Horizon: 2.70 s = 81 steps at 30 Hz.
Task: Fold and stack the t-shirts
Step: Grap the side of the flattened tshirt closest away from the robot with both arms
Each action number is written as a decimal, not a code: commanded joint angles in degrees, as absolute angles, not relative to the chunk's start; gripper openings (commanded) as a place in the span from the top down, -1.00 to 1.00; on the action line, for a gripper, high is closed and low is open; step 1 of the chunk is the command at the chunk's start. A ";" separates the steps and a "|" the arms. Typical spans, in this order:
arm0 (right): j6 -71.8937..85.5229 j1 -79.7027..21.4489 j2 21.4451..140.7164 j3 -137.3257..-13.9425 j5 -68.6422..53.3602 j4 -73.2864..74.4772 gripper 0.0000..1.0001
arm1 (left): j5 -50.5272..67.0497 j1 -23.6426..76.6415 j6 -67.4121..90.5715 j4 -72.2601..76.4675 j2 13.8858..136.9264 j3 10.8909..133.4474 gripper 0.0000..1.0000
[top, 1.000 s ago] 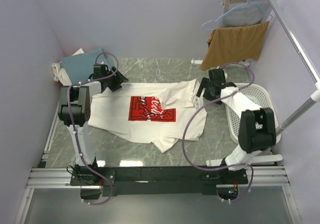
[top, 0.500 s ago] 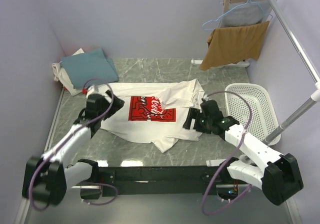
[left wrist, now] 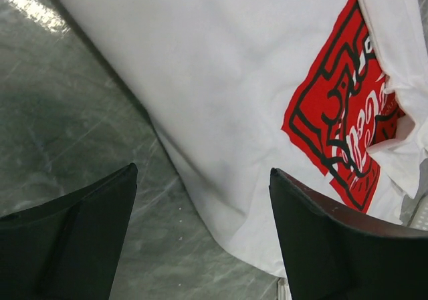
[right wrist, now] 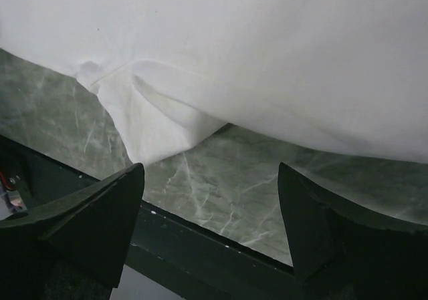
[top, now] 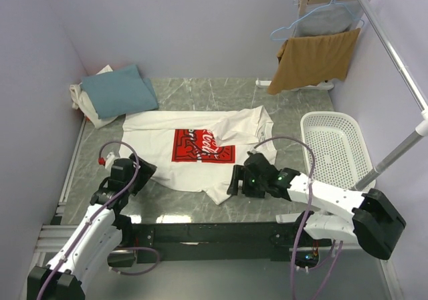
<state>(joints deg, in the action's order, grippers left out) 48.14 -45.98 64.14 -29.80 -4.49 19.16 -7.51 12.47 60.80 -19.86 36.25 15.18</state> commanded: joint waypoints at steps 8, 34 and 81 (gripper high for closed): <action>44.83 -49.83 73.82 -42.26 1.22 18.28 -0.75 | -11.15 12.57 67.49 -16.71 36.64 10.20 -0.46; 29.18 -49.05 109.94 -76.10 -0.17 22.23 -0.65 | -12.84 12.57 42.30 -7.82 75.66 41.29 0.46; 26.72 -44.65 93.87 -70.75 -0.09 24.70 -0.68 | -15.91 1.85 54.58 -0.44 78.13 34.63 -0.12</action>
<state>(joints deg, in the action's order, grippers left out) 27.11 -45.04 94.85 -70.81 -0.89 24.60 -16.45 2.52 55.20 -4.10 76.71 31.88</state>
